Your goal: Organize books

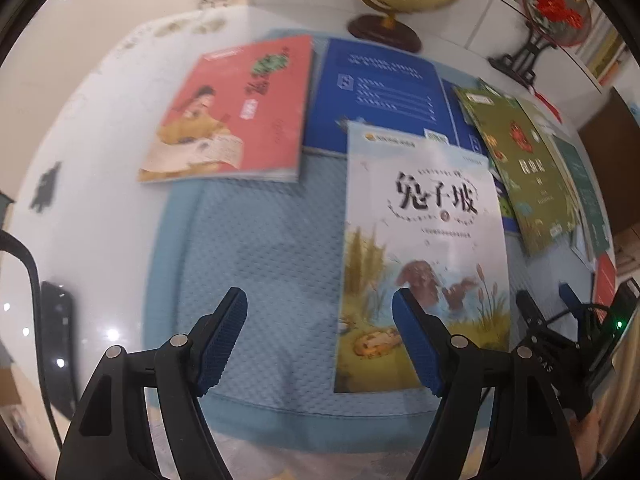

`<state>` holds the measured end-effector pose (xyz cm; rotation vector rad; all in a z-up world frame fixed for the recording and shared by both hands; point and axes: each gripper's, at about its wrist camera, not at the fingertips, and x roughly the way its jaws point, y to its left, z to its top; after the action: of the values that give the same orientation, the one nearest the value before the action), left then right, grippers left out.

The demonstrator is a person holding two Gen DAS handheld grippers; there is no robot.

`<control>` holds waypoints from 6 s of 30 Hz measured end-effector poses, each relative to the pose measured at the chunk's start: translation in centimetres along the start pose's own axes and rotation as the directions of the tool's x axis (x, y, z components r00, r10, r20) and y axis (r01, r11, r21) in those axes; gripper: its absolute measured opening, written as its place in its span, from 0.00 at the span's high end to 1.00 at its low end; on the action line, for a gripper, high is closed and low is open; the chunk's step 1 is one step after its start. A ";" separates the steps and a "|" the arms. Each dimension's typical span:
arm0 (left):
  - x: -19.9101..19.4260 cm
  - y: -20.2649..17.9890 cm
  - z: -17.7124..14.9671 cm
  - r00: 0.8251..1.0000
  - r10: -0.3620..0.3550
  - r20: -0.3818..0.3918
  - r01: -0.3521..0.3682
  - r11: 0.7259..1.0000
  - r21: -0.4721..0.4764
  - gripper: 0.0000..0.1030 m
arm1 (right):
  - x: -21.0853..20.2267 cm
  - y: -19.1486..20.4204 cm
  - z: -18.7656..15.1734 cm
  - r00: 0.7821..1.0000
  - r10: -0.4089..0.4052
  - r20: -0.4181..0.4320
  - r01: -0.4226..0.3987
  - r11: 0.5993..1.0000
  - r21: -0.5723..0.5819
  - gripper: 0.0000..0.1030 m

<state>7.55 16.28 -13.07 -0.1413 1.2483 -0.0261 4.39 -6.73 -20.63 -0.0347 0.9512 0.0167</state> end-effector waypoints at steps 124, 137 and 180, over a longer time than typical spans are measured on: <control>2.8 14.0 11.6 0.901 -0.384 0.201 0.410 0.905 -0.111 0.78 | 2.1 18.2 18.4 0.727 0.636 -0.259 -0.677 0.728 -0.112 0.76; 6.5 15.1 10.3 0.989 -0.146 0.000 0.145 0.977 -0.154 0.36 | 8.2 20.4 16.6 0.679 0.631 -0.376 -0.683 0.731 -0.005 0.76; 6.6 15.5 12.0 1.000 0.021 0.019 -0.019 0.998 -0.057 0.32 | 6.6 18.2 15.8 0.696 0.594 -0.403 -0.645 0.764 0.012 0.69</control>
<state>20.14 32.09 -17.46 -0.1783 1.2313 0.0284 20.50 12.01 -17.23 0.1752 1.3235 0.7372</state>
